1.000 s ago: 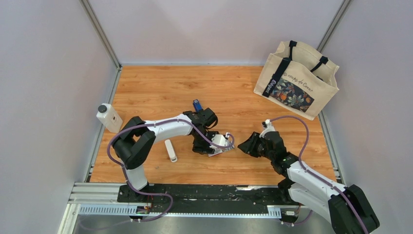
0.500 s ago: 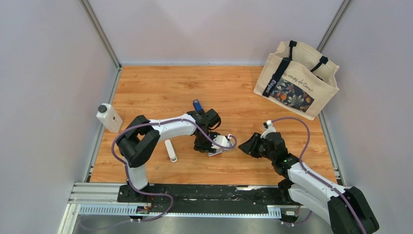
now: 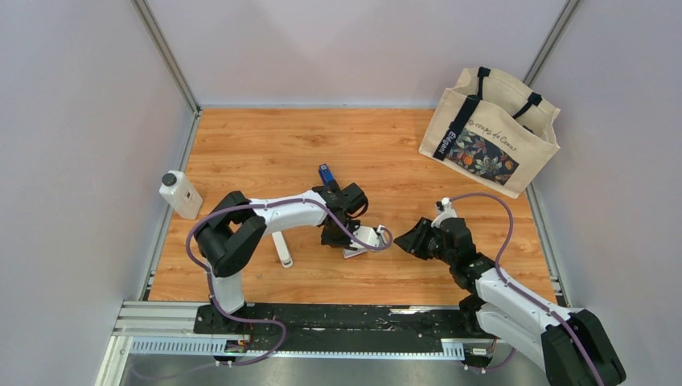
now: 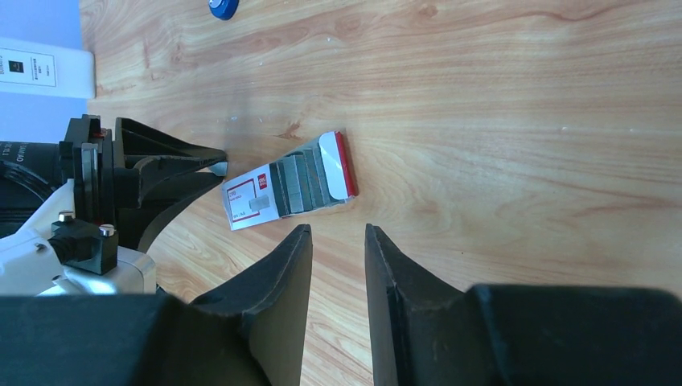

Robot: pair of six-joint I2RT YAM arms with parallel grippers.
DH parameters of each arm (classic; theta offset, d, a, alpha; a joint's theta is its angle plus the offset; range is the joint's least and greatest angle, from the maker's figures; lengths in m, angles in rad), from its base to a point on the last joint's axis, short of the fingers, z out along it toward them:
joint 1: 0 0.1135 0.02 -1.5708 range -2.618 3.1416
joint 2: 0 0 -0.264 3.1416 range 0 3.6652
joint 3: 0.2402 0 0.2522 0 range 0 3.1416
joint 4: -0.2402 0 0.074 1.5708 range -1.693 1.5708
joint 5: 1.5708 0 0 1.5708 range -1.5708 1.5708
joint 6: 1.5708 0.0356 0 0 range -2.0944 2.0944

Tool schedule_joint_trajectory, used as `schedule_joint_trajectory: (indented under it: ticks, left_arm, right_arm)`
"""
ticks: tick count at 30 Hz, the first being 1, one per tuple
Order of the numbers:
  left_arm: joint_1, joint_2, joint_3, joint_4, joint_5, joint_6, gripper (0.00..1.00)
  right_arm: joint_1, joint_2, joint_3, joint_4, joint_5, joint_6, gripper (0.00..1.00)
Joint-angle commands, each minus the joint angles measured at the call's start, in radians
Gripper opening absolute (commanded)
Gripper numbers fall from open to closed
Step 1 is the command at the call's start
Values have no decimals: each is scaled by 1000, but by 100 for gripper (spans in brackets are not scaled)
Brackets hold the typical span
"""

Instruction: Unload the staples from the stapler

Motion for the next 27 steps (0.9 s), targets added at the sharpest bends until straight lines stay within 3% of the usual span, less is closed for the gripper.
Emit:
schedule_joint_trajectory:
  ticks: [1, 10, 17, 22, 27]
  left_arm:
    - [-8, 12, 7, -18, -46, 4, 31]
    - [-8, -37, 29, -64, -59, -72, 9]
    - [5, -153, 297, -231, 52, -224, 5]
    - [100, -247, 505, -270, 347, -489, 5]
    - [199, -331, 525, -125, 689, -769, 6]
  right_arm:
    - [-6, -16, -8, 34, -12, 7, 33]
    - [-7, -20, 0, 30, -17, 9, 33]
    - [-7, -169, 64, -51, -33, -39, 33]
    - [-7, -295, 161, -99, -133, -75, 36]
    - [-7, -314, 326, -91, -265, -72, 40]
